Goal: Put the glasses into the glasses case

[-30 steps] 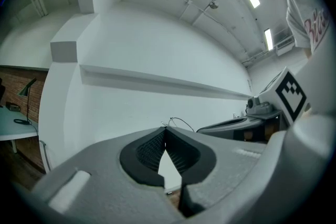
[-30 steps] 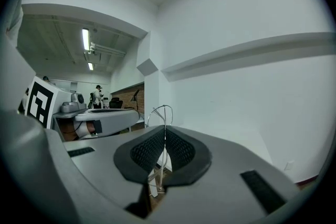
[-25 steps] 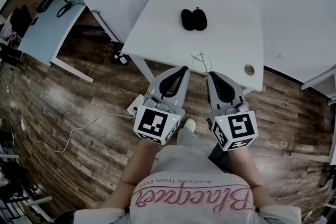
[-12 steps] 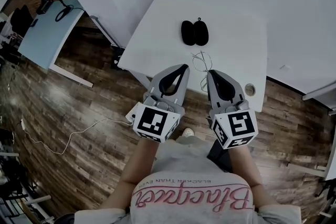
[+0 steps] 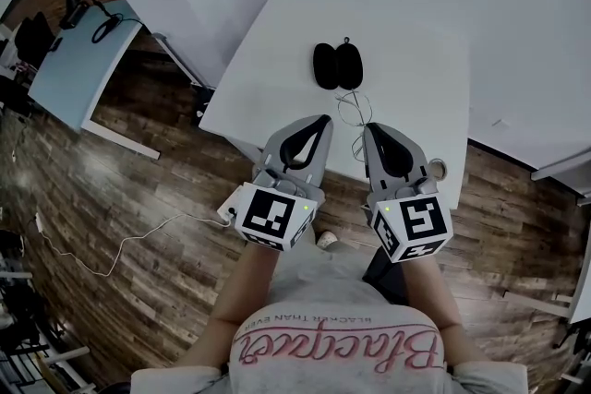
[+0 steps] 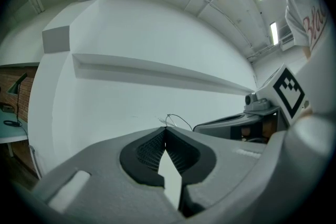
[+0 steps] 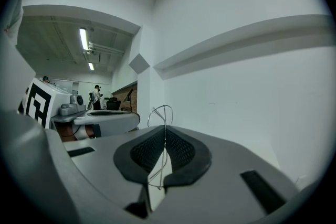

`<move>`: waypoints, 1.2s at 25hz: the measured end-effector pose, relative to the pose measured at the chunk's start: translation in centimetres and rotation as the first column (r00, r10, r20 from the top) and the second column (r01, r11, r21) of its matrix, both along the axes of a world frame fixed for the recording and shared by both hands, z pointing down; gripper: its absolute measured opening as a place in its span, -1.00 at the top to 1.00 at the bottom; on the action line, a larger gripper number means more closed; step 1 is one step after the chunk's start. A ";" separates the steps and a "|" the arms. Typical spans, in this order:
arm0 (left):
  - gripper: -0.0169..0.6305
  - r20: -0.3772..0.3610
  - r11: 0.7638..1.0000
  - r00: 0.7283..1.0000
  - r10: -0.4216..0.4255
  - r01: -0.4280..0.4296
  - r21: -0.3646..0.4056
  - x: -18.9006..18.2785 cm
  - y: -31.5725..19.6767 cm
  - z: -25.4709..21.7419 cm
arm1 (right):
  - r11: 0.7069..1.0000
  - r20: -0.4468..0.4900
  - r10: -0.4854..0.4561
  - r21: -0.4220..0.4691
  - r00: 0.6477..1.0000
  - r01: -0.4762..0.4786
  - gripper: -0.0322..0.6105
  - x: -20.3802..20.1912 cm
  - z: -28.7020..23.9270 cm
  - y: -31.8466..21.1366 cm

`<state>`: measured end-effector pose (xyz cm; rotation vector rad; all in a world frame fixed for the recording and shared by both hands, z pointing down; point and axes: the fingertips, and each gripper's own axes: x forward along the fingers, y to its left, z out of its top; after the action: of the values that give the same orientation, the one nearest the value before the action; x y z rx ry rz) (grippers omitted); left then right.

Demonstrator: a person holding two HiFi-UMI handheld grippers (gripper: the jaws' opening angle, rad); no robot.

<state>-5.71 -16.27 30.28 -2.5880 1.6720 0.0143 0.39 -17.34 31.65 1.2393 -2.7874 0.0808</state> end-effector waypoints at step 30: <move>0.93 0.039 0.985 0.992 0.121 -0.115 -0.129 -5.0 -20.5 6.3 | 0.966 -0.080 0.119 -0.222 0.990 -0.134 0.86 -4.3 7.6 -20.4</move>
<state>-10.74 -36.81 36.57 -2.7528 1.5506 -0.1511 -3.94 -37.79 39.29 1.3335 -2.5540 0.3509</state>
